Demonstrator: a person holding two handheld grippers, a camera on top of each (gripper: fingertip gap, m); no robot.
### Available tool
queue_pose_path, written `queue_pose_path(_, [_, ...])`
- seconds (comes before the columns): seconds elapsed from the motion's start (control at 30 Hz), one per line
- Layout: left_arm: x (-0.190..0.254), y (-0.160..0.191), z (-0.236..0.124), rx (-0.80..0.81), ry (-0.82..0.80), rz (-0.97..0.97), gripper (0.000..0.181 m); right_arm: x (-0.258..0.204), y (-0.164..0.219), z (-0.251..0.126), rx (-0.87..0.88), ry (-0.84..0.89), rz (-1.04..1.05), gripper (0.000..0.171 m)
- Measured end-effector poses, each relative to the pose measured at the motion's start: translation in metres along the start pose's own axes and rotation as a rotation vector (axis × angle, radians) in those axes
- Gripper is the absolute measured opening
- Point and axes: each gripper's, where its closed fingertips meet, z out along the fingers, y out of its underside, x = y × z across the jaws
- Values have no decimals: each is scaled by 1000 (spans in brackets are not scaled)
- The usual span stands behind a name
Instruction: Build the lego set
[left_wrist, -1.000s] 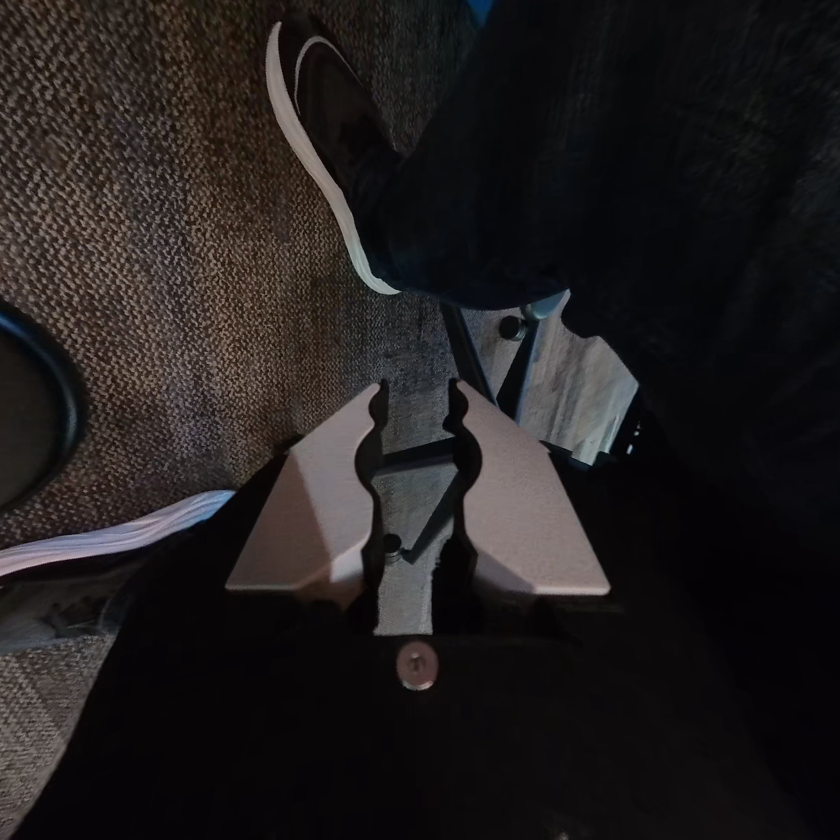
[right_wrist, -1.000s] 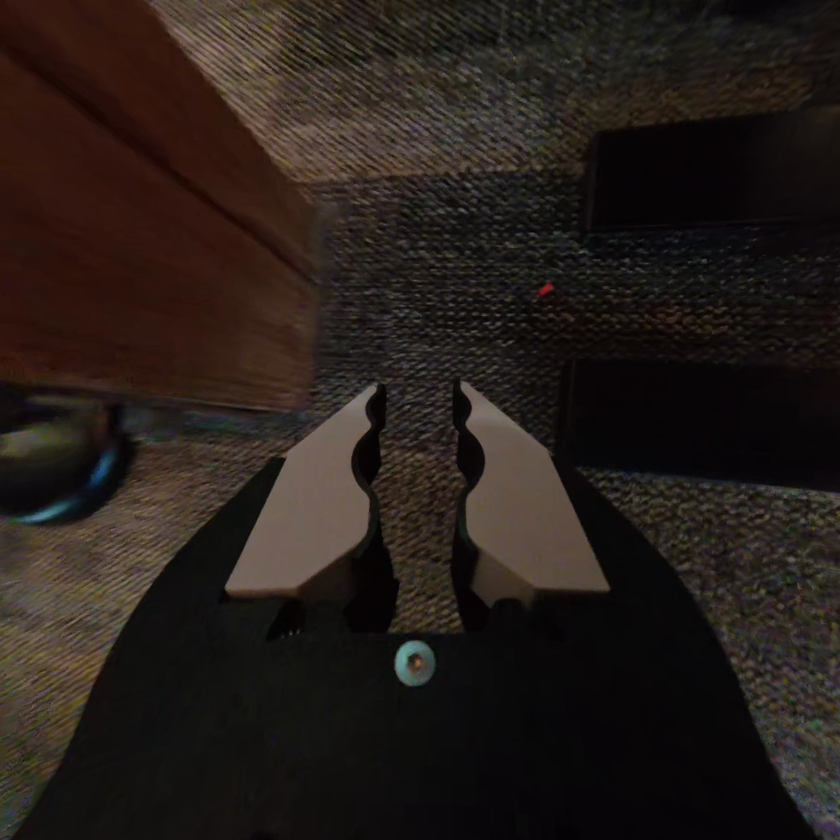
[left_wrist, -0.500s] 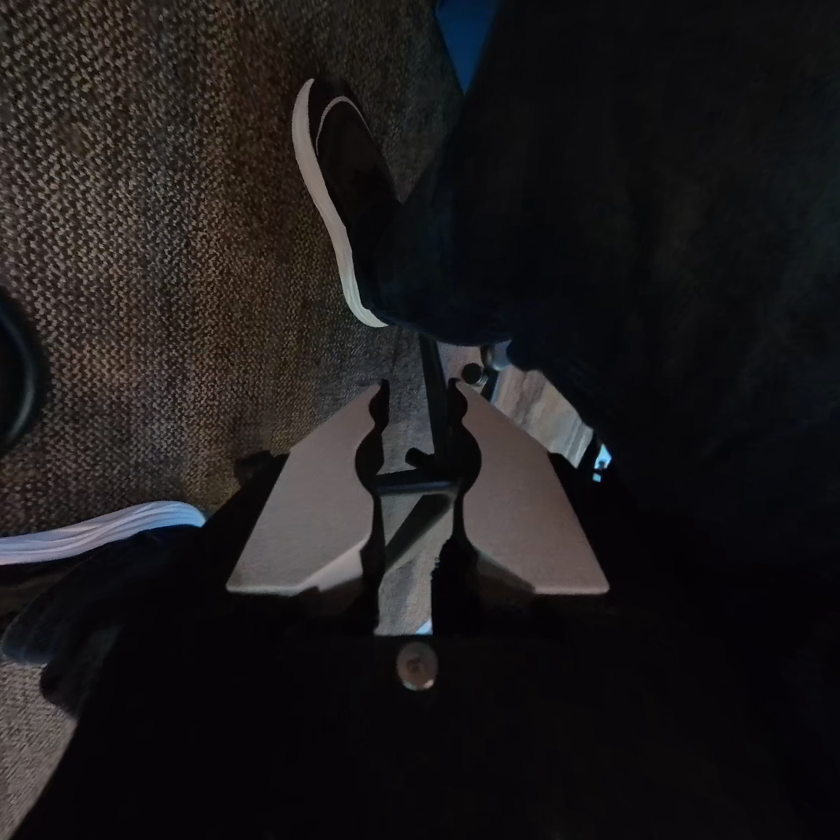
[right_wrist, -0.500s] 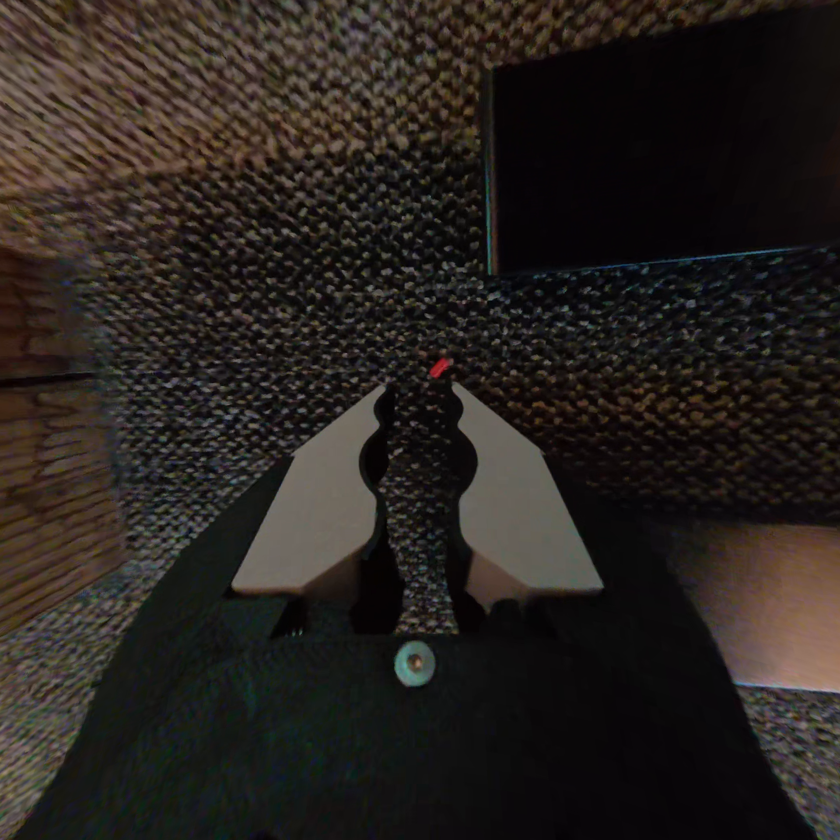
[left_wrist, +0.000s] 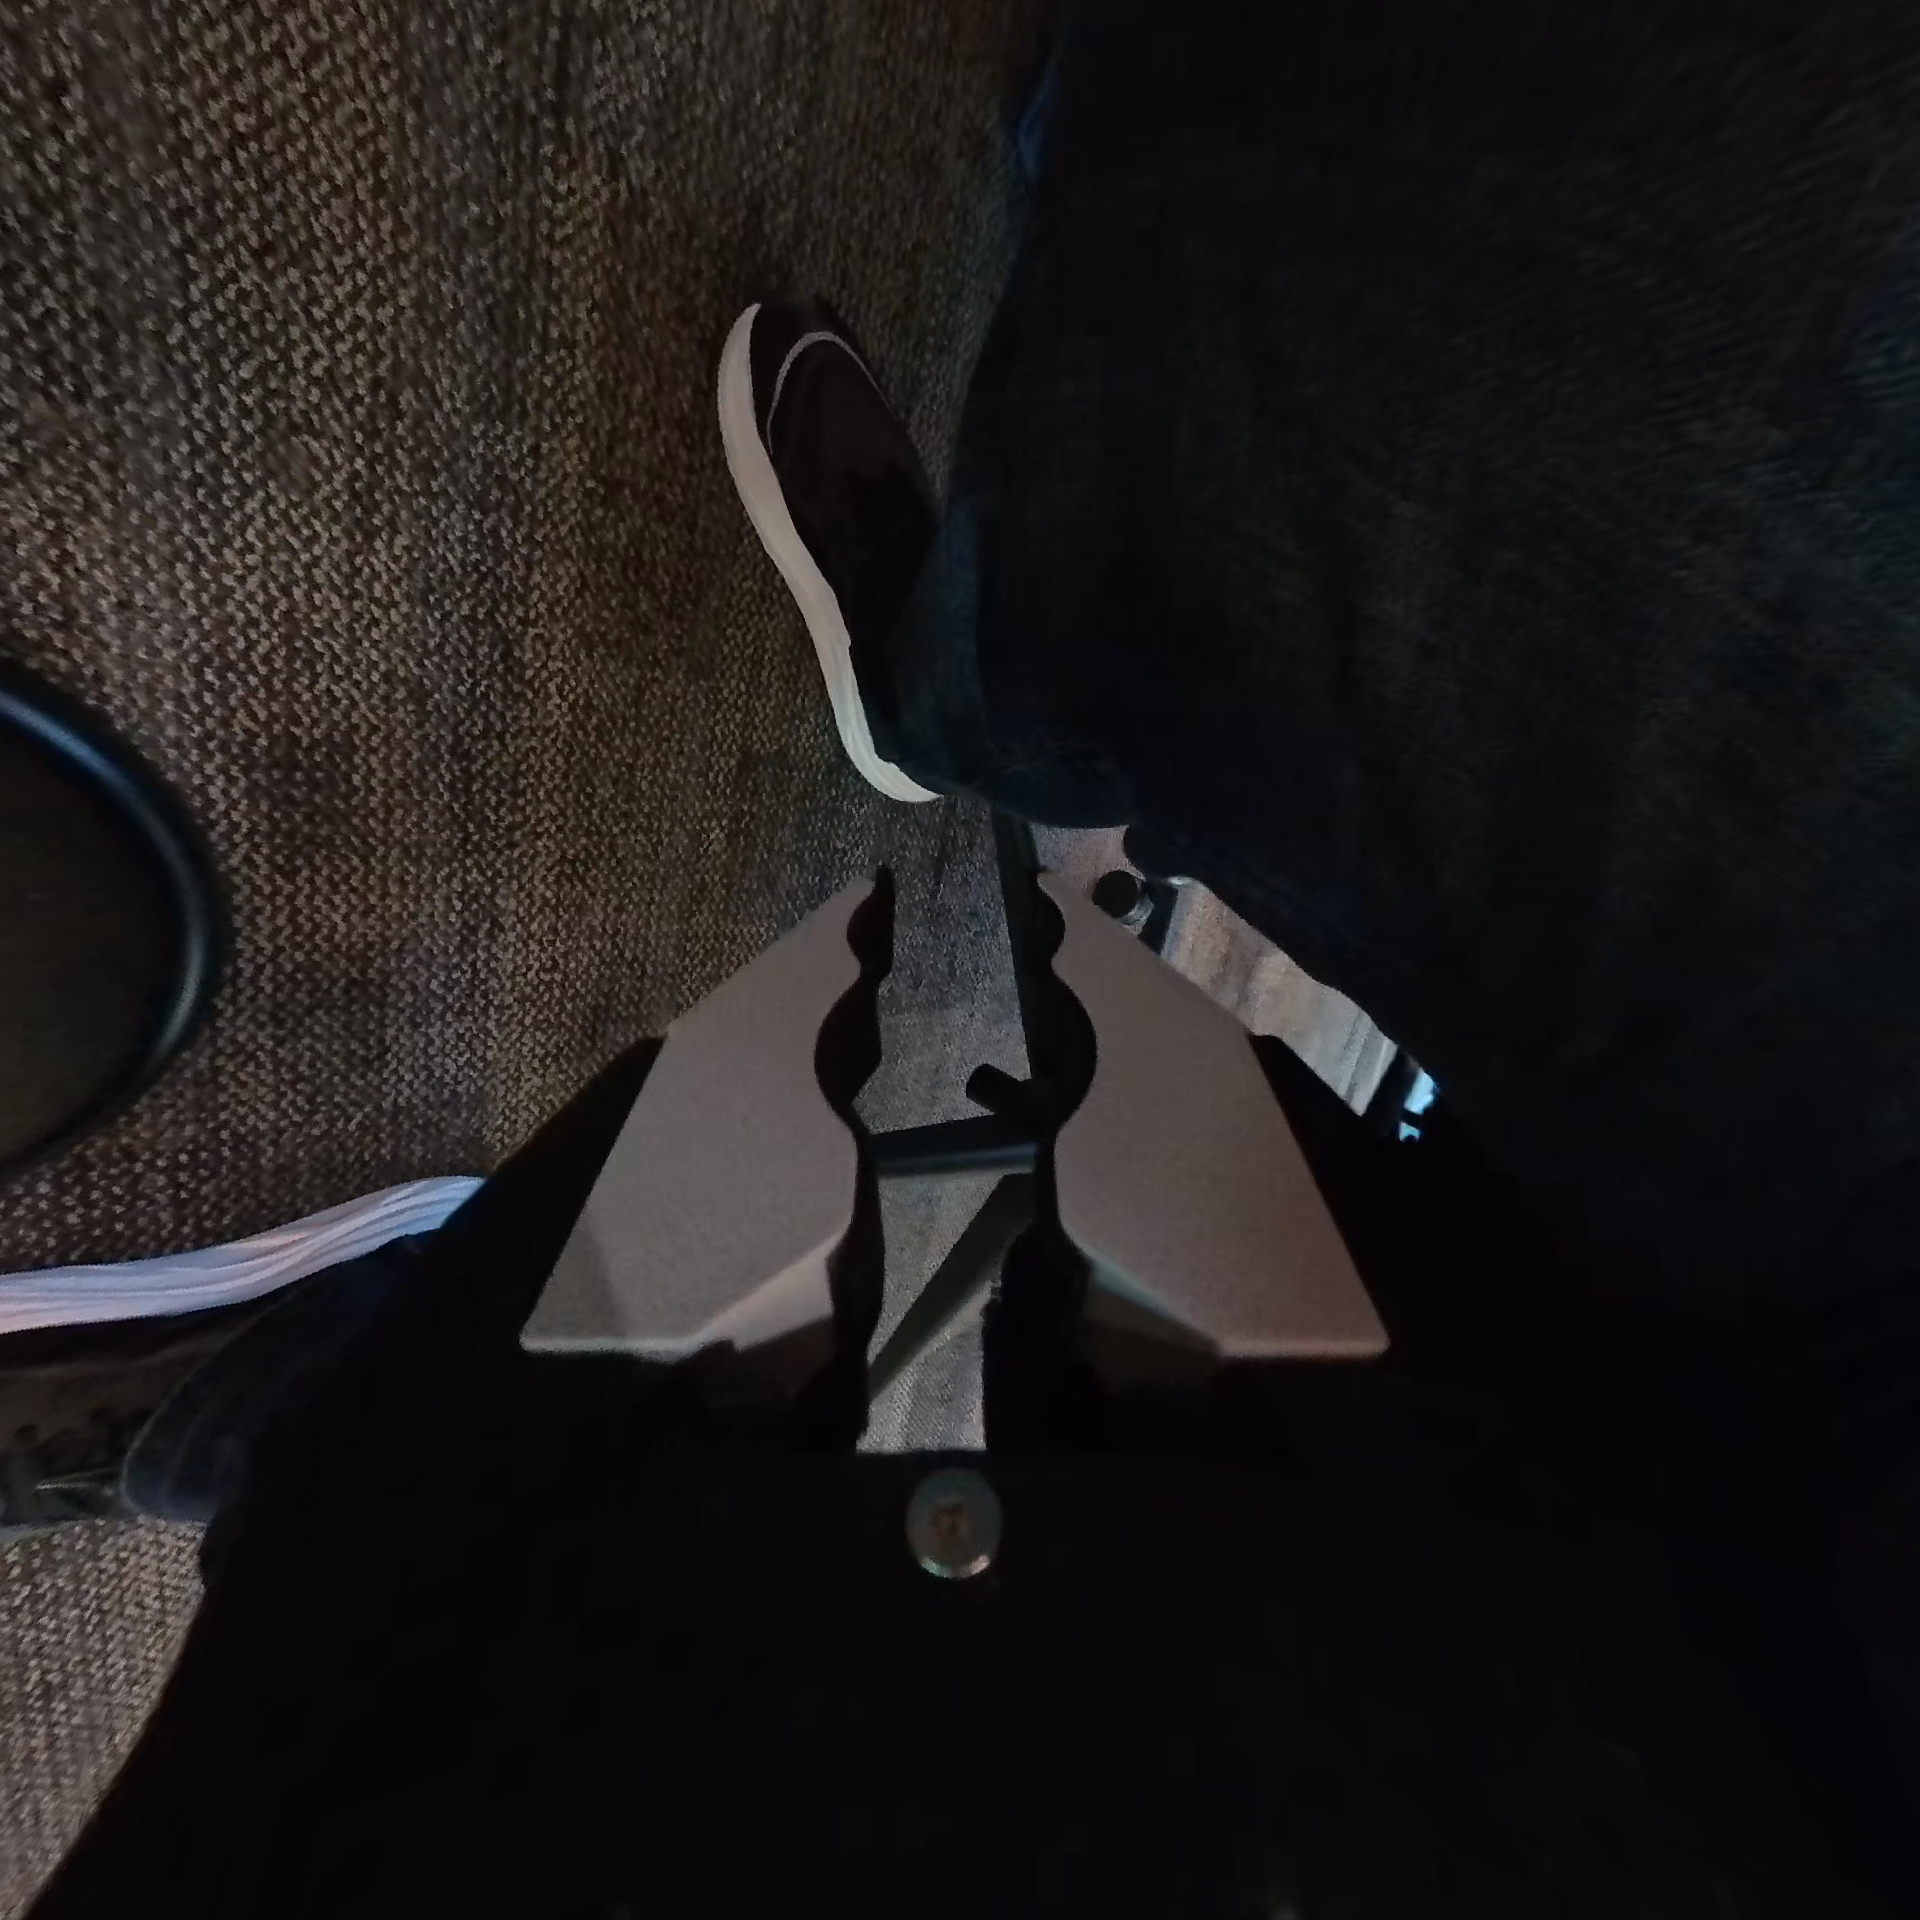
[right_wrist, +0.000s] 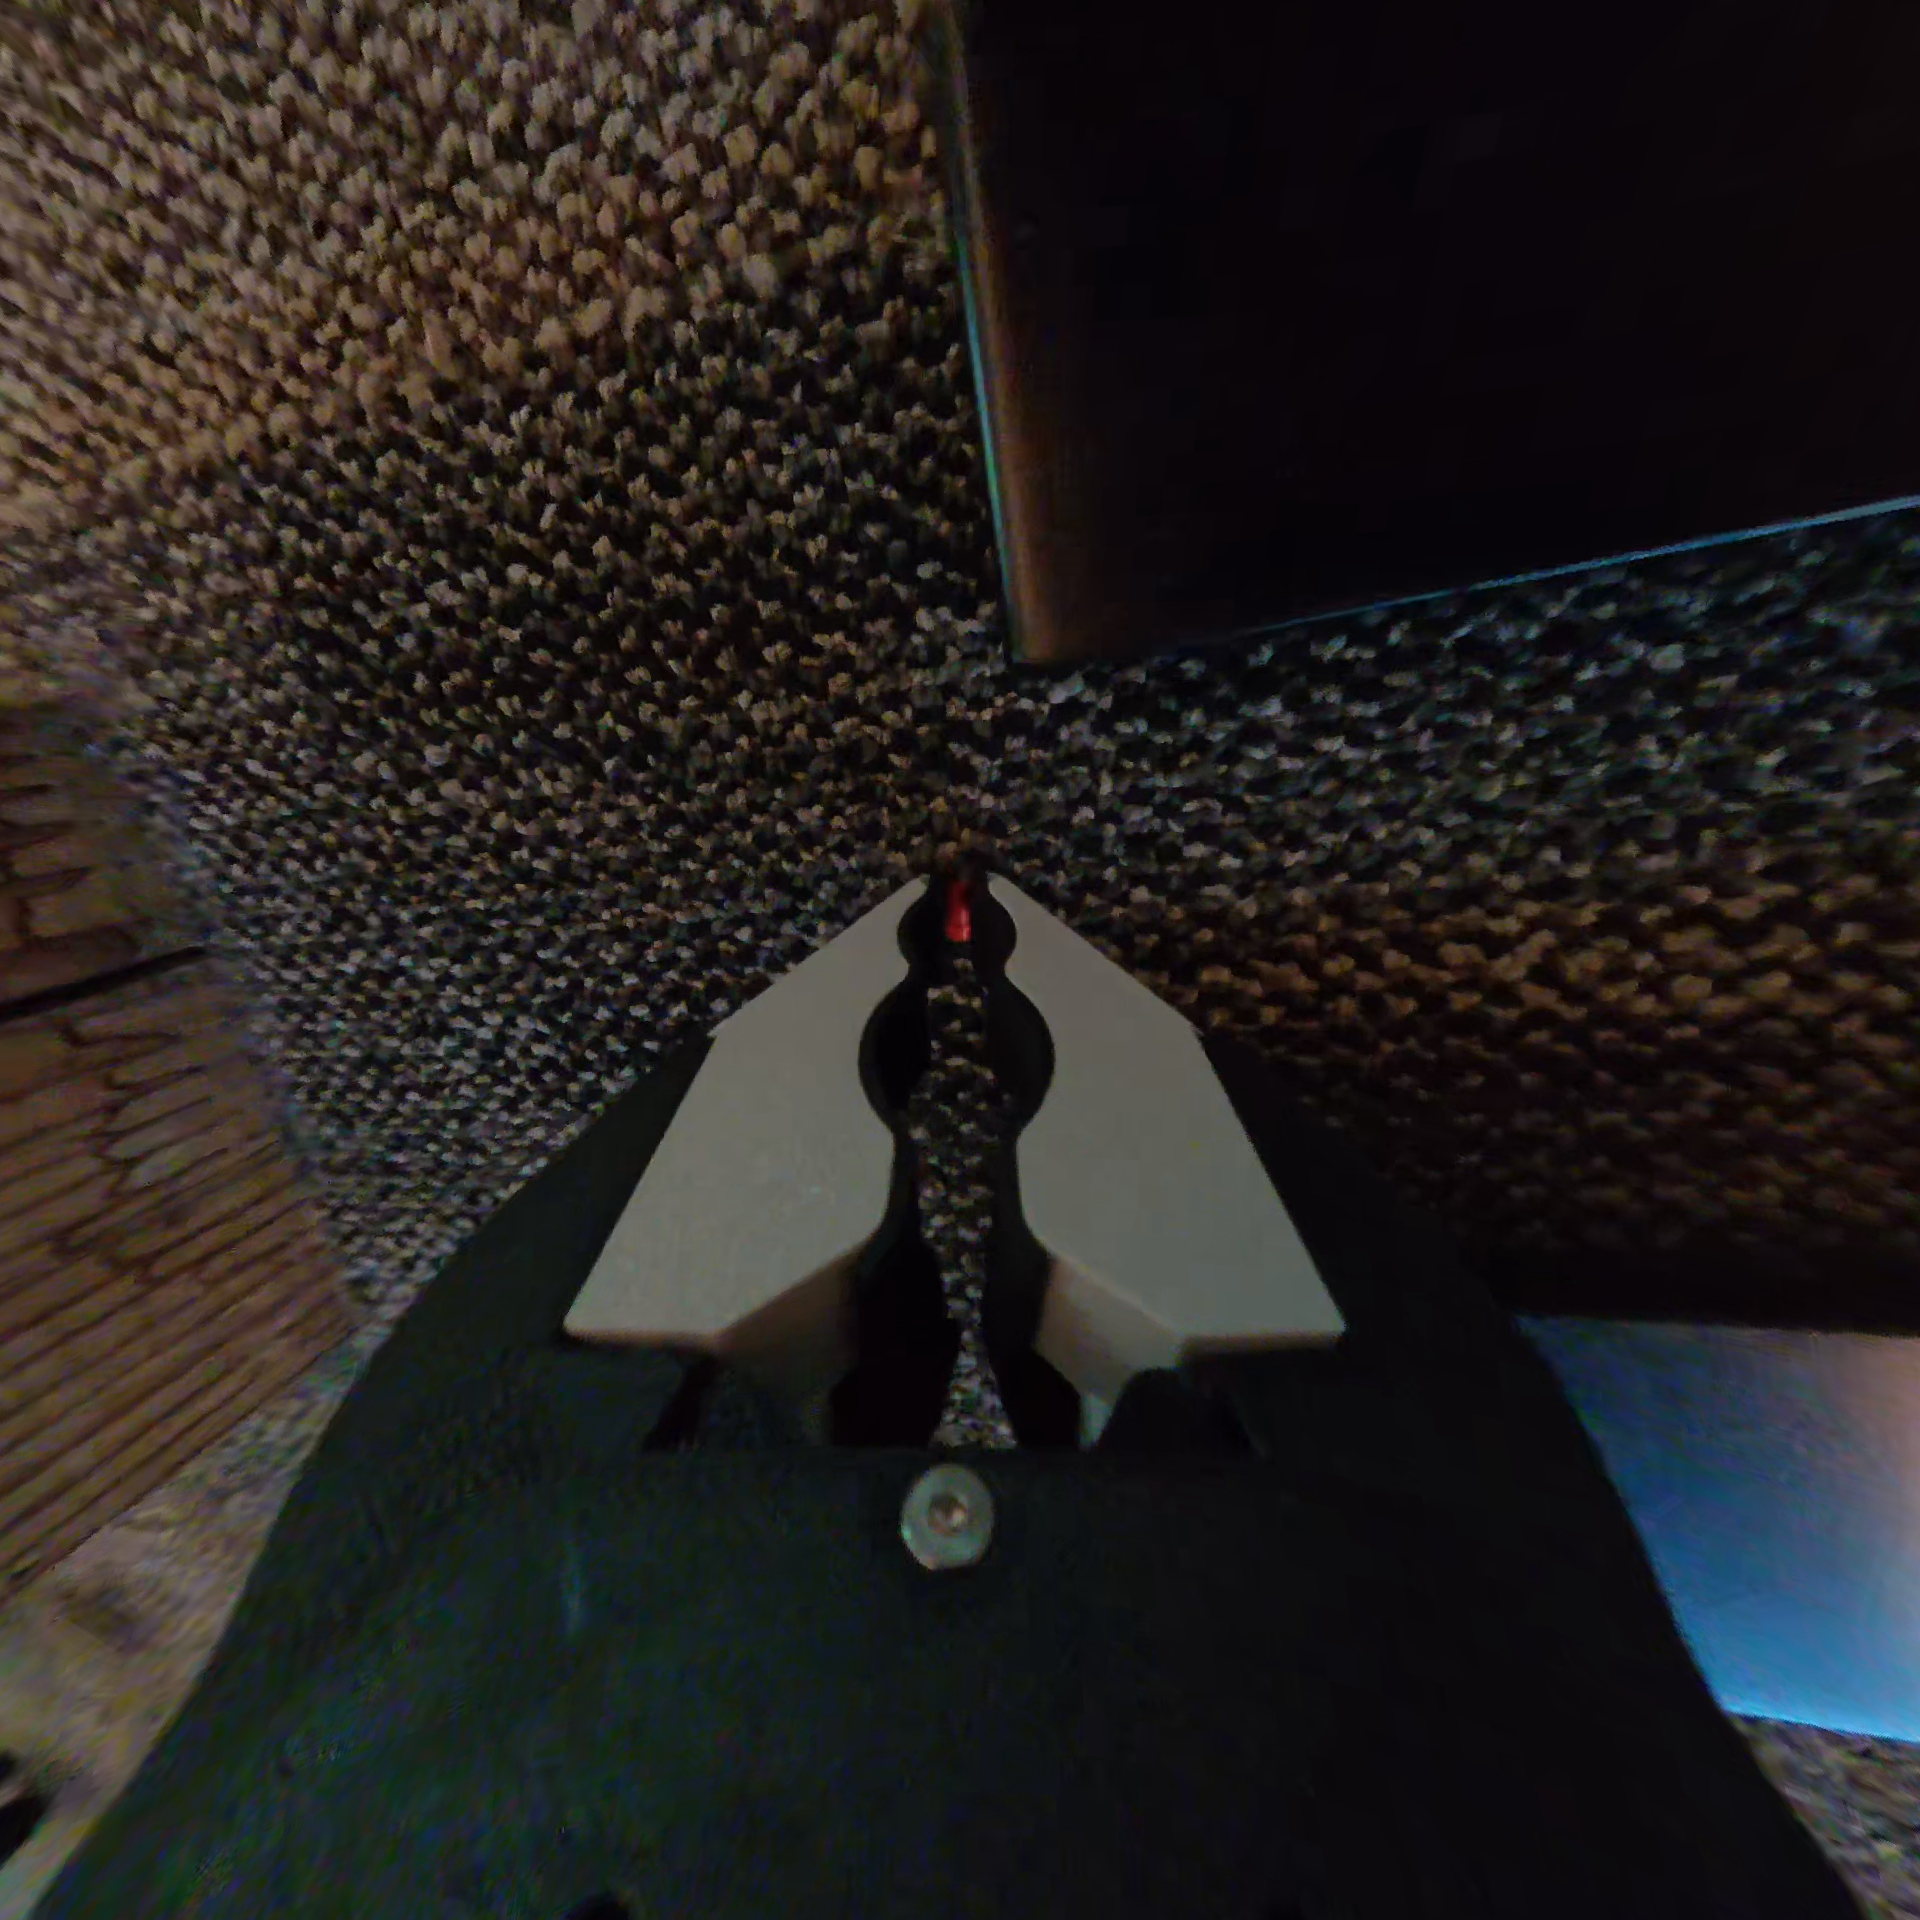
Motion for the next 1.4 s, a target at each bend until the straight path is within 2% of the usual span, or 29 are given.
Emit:
queue_pose_path(0.03, [1, -1, 0, 2, 3, 2, 22, -1, -2, -3, 16, -39, 35, 3])
queue_pose_path(0.17, [11, -5, -1, -4, 25, 27, 22, -14, -14, -31, 157, -259, 198, 2])
queue_pose_path(0.33, [40, -26, -1, 22, 139, 68, 22, -45, -26, -103, 328, -638, 396, 2])
queue_pose_path(0.43, [58, -38, -3, 35, 201, 71, 22, -65, -22, -151, 373, -781, 452, 2])
queue_pose_path(0.53, [71, -45, 2, 29, 232, 60, 22, -90, -8, -190, 376, -839, 438, 1])
queue_pose_path(0.63, [83, -46, 11, 41, 256, 32, 22, -106, 9, -229, 403, -853, 414, 2])
queue_pose_path(0.8, [110, -23, 39, 27, 319, -42, 23, -138, 62, -274, 397, -803, 329, 2])
queue_pose_path(1.0, [146, -8, 55, 1, 259, 104, 23, -213, 147, -321, 344, -721, 172, 1])
queue_pose_path(1.07, [173, 7, 54, -51, 314, 179, 22, -241, 176, -344, 299, -677, 38, 2])
queue_pose_path(1.1, [197, 23, 48, -105, 399, 212, 22, -254, 188, -358, 288, -662, -29, 2])
queue_pose_path(1.13, [212, 38, 42, -140, 410, 282, 22, -268, 200, -375, 281, -652, -87, 2])
queue_pose_path(1.23, [250, 67, 18, -167, 310, 519, 21, -311, 232, -428, 250, -605, -263, 2])
queue_pose_path(1.33, [320, 66, -31, -30, 332, 650, 20, -351, 256, -498, 269, -582, -377, 2])
queue_pose_path(1.4, [365, 58, -65, 84, 287, 740, 19, -378, 268, -550, 312, -581, -436, 2])
